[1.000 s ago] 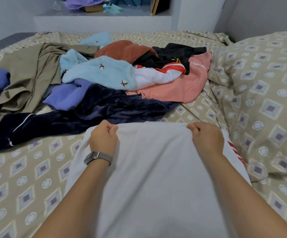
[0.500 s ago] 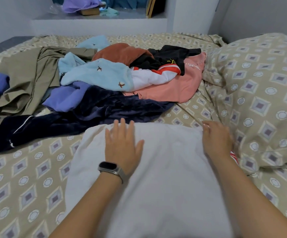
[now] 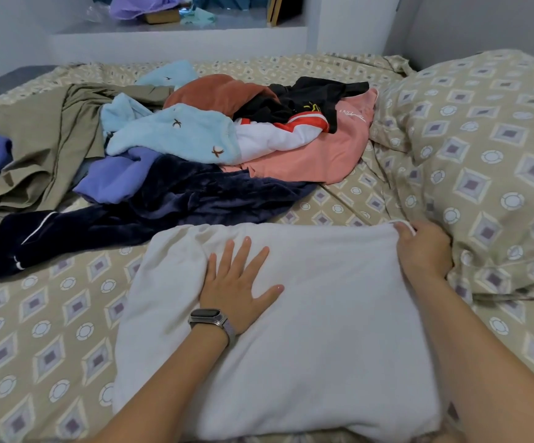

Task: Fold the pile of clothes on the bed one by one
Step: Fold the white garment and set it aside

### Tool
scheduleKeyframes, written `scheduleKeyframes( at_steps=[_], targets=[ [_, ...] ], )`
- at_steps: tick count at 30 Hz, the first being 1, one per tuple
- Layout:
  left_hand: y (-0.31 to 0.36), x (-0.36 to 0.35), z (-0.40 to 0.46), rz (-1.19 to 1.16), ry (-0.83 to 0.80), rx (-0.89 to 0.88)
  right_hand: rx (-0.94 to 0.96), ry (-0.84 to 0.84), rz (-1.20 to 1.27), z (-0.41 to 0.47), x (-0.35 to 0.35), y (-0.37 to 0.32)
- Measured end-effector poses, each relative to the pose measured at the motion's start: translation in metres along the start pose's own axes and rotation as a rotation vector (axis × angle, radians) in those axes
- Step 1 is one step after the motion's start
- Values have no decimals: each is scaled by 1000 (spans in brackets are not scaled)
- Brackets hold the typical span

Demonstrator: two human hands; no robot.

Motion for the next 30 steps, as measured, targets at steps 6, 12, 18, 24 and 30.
scheduleKeyframes(
  at_steps=[6,12,18,24,30],
  targets=[
    [-3,-6,0,-26,13,-26,-37,-126,-123,2,-9,16],
    [-9,44,9,-167,411,-2,474,51,-263,-9,-6,-10],
    [-112,51,13,-413,330,760,565,-517,-483,-29,-29,-4],
    [-138,37,5,-1009,431,1006,498,-517,-497,-33,-39,6],
    [-173,10,7,-1378,454,1179,496,-521,-489,-33,-39,6]
  ],
)
Point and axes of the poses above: each hand's wrist, its own z-axis towards the middle knuckle, its own x-axis out of the back of the hand, y = z × x, the point moved 3 cm from there along z, towards the middle knuckle, and after that the axes turned 5 degrees about -x, right-handed, at the moved point
